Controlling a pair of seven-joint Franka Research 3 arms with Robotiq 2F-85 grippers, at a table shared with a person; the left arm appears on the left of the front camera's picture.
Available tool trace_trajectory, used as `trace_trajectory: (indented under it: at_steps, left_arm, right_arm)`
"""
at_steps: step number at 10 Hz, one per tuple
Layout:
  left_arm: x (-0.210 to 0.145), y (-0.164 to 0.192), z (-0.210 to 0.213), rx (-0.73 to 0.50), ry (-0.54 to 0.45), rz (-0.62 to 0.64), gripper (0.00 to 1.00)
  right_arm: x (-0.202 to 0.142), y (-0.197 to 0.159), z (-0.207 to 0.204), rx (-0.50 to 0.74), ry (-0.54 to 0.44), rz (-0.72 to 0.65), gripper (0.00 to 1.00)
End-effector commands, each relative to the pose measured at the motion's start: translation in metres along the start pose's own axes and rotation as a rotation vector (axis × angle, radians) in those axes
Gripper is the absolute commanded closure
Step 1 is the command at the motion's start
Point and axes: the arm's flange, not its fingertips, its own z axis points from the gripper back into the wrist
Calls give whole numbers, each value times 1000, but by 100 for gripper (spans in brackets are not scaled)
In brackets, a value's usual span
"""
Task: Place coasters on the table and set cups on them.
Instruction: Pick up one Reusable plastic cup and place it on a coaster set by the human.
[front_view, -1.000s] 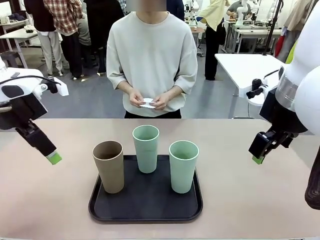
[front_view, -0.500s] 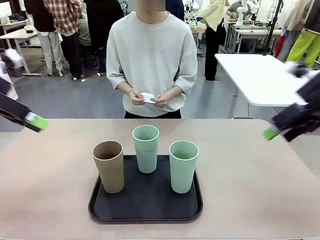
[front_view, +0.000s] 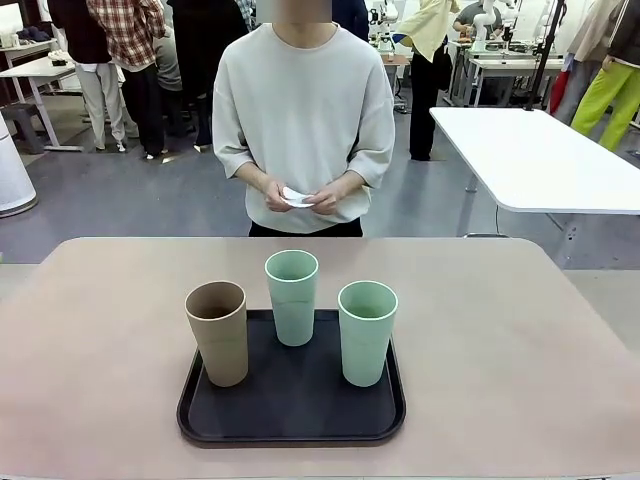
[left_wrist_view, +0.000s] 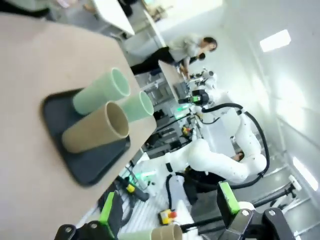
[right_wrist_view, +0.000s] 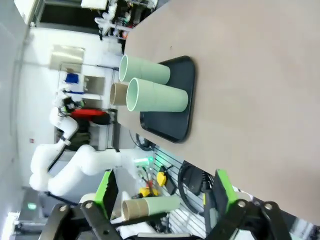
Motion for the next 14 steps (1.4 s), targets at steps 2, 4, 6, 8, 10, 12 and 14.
trace_trajectory:
  at_steps: [2,4,6,8,10,12,14]
  left_arm:
    - [-27,11,24,111,45,91,0]
    - [-35,2,20,165,59,130,0]
    - [-36,-5,24,211,57,133,0]
    - [-32,-8,19,246,65,124,0]
    - [-30,1,27,203,50,118,0]
    - [-30,1,27,203,50,118,0]
    - [-30,1,27,203,50,118,0]
  right_arm:
    - [-15,-34,-4,59,-16,-62,0]
    - [-23,-34,5,42,-25,-68,0]
    - [-25,-31,12,38,-36,-49,0]
    - [-24,-24,9,37,0,5,0]
    - [-23,-35,14,18,-20,-71,0]
    - [-23,-35,14,18,-20,-71,0]
    - [-23,-35,14,18,-20,-71,0]
